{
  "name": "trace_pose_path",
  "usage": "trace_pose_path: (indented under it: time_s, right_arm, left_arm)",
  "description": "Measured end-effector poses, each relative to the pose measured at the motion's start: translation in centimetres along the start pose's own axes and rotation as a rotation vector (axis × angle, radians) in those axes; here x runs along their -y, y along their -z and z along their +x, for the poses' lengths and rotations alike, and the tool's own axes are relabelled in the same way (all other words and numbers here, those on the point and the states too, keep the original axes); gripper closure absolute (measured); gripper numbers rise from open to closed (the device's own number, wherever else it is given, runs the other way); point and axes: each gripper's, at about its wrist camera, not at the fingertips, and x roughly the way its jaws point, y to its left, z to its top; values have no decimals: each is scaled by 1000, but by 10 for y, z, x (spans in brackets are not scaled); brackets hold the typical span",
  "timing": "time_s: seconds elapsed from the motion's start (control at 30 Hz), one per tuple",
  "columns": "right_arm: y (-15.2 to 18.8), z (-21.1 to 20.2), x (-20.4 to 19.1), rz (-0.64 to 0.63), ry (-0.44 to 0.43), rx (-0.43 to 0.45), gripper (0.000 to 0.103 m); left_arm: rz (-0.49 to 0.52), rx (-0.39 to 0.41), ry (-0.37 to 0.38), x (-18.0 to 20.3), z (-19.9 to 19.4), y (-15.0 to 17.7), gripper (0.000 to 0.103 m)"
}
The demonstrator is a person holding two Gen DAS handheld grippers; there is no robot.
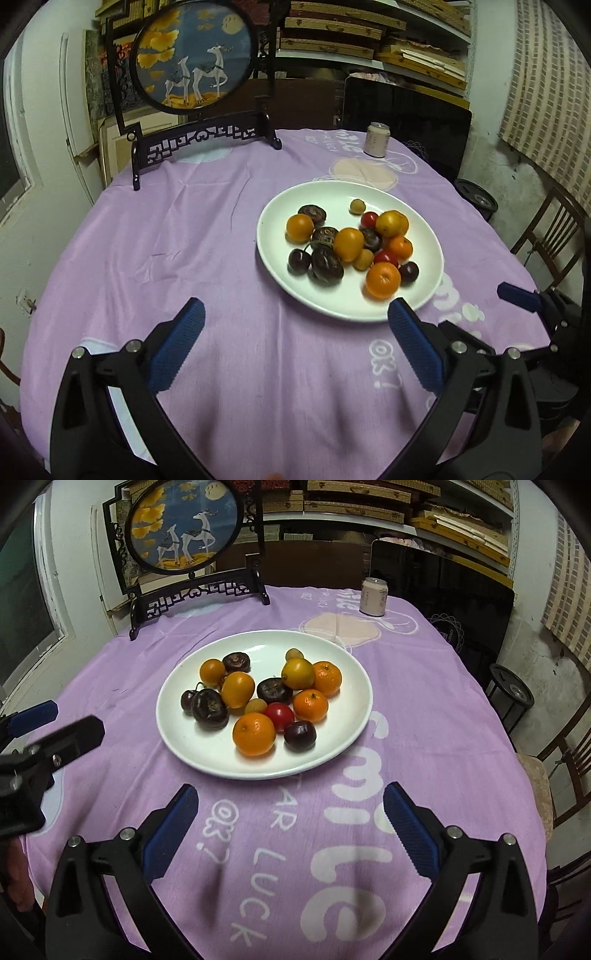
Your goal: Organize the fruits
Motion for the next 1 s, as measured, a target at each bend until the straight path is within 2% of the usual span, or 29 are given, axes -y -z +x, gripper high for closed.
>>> trace_pose_path:
  time_s: [0.2, 0.7, 1.0]
  right_arm:
    - [5, -12, -1, 4, 7, 11, 2]
    - [9, -17, -7, -3, -2, 11, 2]
    - [10, -17, -8, 0, -7, 8, 2]
  left_arm:
    - [-6, 1, 12, 2, -9, 8, 2]
    - [-16, 20, -21, -4, -16, 11, 2]
    - [-26, -1, -20, -6, -14, 12, 2]
